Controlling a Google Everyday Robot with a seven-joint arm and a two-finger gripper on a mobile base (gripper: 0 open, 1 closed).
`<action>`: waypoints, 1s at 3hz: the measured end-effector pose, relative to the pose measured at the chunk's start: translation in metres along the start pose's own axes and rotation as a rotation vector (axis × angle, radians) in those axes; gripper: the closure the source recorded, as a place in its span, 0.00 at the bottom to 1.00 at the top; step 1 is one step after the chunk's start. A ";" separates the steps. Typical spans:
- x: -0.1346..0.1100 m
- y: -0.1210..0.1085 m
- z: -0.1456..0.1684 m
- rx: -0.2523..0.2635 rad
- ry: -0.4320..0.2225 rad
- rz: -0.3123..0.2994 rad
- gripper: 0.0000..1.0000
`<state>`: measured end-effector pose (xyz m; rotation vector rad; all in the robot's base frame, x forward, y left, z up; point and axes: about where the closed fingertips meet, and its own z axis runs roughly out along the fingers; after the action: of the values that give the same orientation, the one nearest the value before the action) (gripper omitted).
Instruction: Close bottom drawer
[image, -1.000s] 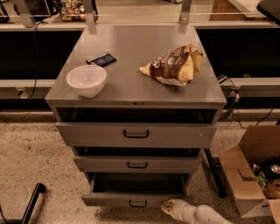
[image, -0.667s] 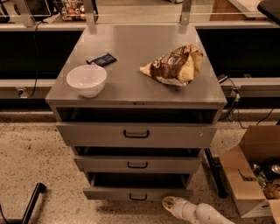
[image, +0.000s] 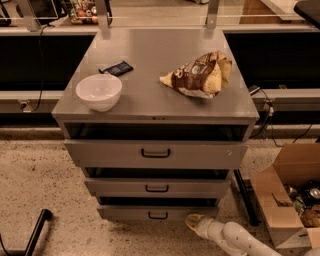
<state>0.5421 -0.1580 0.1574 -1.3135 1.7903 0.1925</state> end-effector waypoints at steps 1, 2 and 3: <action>-0.006 -0.024 0.011 0.017 -0.006 -0.001 1.00; -0.010 -0.041 0.018 0.028 -0.013 -0.002 1.00; -0.010 -0.040 0.018 0.028 -0.013 -0.002 1.00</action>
Offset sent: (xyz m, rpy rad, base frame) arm 0.0929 -0.0039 0.0239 0.0149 -0.0567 -0.0296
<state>0.5858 -0.1580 0.1683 -1.2917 1.7745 0.1740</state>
